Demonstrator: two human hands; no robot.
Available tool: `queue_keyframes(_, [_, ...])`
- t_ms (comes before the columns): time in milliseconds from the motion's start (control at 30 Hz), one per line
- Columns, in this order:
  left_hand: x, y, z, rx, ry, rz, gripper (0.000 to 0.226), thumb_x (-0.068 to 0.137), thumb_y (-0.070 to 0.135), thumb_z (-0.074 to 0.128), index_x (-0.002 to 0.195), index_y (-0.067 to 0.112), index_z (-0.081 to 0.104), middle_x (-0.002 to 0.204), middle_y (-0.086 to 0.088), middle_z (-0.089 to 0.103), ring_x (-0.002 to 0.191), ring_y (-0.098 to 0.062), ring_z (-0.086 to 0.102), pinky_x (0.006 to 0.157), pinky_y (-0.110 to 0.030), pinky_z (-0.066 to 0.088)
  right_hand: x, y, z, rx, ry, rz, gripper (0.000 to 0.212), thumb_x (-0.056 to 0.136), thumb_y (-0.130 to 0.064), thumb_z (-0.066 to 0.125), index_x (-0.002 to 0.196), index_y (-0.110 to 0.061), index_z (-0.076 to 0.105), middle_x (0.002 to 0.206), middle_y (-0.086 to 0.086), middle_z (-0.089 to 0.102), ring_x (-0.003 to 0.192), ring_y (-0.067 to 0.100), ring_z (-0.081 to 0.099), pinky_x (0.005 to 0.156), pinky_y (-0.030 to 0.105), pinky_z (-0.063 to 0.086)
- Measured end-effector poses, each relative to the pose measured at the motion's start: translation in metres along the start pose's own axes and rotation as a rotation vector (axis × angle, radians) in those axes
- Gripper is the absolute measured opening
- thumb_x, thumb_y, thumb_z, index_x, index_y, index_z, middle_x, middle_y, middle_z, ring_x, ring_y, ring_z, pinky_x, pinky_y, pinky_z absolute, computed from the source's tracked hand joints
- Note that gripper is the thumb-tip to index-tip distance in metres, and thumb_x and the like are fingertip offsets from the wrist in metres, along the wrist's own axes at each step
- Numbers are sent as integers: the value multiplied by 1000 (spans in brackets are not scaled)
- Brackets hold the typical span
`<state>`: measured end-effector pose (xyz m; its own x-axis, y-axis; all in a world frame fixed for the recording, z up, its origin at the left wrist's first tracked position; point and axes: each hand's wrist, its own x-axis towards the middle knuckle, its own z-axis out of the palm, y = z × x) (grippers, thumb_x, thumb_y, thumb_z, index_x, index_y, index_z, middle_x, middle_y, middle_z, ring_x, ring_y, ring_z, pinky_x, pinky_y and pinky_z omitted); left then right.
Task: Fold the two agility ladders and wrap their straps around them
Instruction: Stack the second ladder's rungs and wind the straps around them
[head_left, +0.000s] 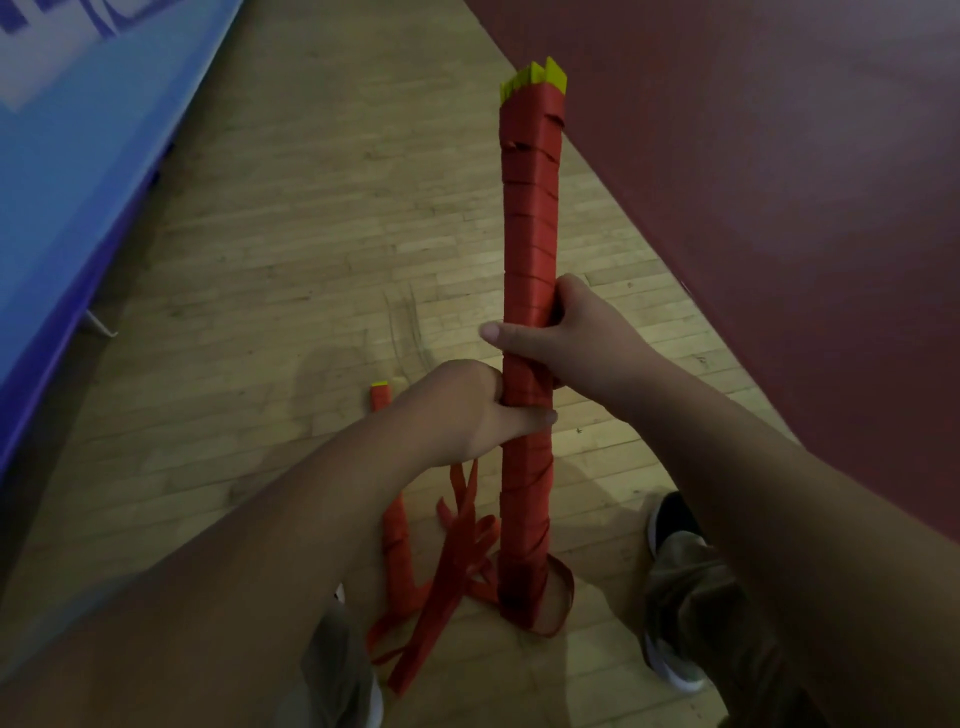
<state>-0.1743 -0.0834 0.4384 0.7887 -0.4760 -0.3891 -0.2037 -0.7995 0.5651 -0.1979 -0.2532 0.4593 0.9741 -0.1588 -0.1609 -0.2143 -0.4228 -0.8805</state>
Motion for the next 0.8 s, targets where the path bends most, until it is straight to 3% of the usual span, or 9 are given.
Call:
queue_keyframes(133, [2,-5,-7,-89,-4,8,43,90,71,72,94,30,83,94,7,81,89,-13,77,88,-40,62,-3,-5,-9,88,-39,28,48,96,-64,75,120,-24,66,107,2,81,93,21,81,87,53,69])
queue_keyframes(233, [2,-9,-13,-207,-43,34,36,92,68,72,95,35,83,89,15,81,84,-7,76,78,-31,57,-4,-6,-16,198,-104,50,44,102,-59,70,123,-20,73,108,4,83,96,25,83,93,58,67])
queue_keyframes(367, [2,-12,-30,-362,-66,58,31,98,55,73,89,27,83,75,13,76,61,-2,63,62,-21,47,-5,-7,-26,297,-205,32,43,108,-55,62,128,-20,77,119,4,82,109,27,81,103,57,63])
queue_keyframes(500, [-1,-21,-49,-475,-1,90,38,94,59,76,86,23,84,84,-10,77,71,-18,63,71,-36,47,-8,-5,-34,204,-345,55,46,108,-59,57,131,-23,76,122,1,82,111,23,80,104,51,63])
queue_keyframes(600, [0,-27,-57,-602,56,106,41,86,61,81,90,21,85,88,-10,76,79,-27,63,75,-42,47,-11,1,-34,37,-522,83,48,103,-61,64,131,-25,76,123,-1,81,115,21,78,109,54,60])
queue_keyframes(700, [1,-31,-62,-684,55,154,58,86,62,79,106,8,81,101,-20,78,86,-31,61,74,-39,47,-14,3,-28,34,-652,107,43,101,-50,73,133,-21,74,125,2,82,118,21,78,112,53,58])
queue_keyframes(800, [-1,-32,-65,-691,63,201,63,91,63,76,113,4,79,117,-30,75,92,-34,63,77,-42,48,-17,-1,-25,124,-675,85,37,102,-36,75,134,-19,72,127,3,81,117,22,79,108,48,59])
